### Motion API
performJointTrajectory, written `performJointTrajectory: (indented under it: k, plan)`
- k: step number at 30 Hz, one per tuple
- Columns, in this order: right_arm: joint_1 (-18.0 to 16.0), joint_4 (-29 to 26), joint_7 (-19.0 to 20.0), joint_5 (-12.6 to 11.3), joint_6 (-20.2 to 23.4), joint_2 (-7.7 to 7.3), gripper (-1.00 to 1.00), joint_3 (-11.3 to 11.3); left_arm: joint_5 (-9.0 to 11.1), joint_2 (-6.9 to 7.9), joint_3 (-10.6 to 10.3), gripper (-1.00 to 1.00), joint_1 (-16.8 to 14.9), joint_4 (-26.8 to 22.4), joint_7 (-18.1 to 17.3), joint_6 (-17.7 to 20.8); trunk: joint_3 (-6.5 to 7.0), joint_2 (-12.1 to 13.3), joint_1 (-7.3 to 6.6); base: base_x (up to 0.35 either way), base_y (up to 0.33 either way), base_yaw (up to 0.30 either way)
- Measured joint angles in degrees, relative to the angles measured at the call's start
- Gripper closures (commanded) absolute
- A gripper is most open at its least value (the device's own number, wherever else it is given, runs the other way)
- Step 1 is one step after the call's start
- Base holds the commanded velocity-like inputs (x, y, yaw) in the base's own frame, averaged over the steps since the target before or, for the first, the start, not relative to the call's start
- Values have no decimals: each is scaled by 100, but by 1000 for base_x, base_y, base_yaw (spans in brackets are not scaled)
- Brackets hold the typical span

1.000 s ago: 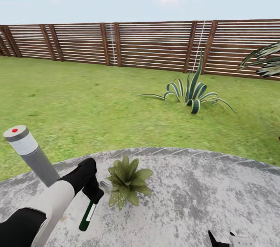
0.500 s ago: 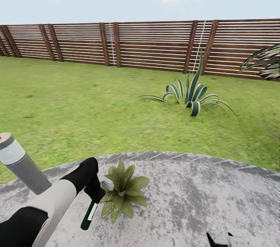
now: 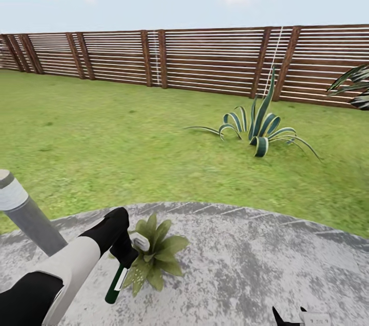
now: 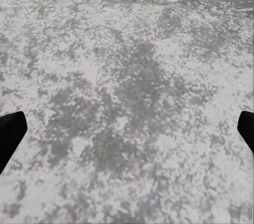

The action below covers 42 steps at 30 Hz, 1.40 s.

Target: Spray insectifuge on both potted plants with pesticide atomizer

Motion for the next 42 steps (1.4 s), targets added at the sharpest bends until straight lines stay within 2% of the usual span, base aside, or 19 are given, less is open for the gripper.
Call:
performJointTrajectory:
  k: [10,21,27,34,42]
  plan:
    - [0,3,-1,-1,-2,-1,-100,0,-4,6,-17,100,32,8,0,0,0,0,2,26,-26,20]
    - [0,3,0,-3,-1,4,-100,0,-1,12,-10,100,-16,11,1,0,0,0,1,23,-11,250]
    - [0,0,-1,1,-2,0,-100,0,-2,11,-8,100,-13,2,-1,0,0,0,0,170,-194,49]
    - [0,0,-1,1,-2,2,-100,0,-3,16,-16,100,11,2,-1,-1,0,0,3,-30,-268,5]
    - [0,0,0,0,-2,5,-100,0,-1,24,-18,100,4,1,3,6,0,0,3,-101,-272,234]
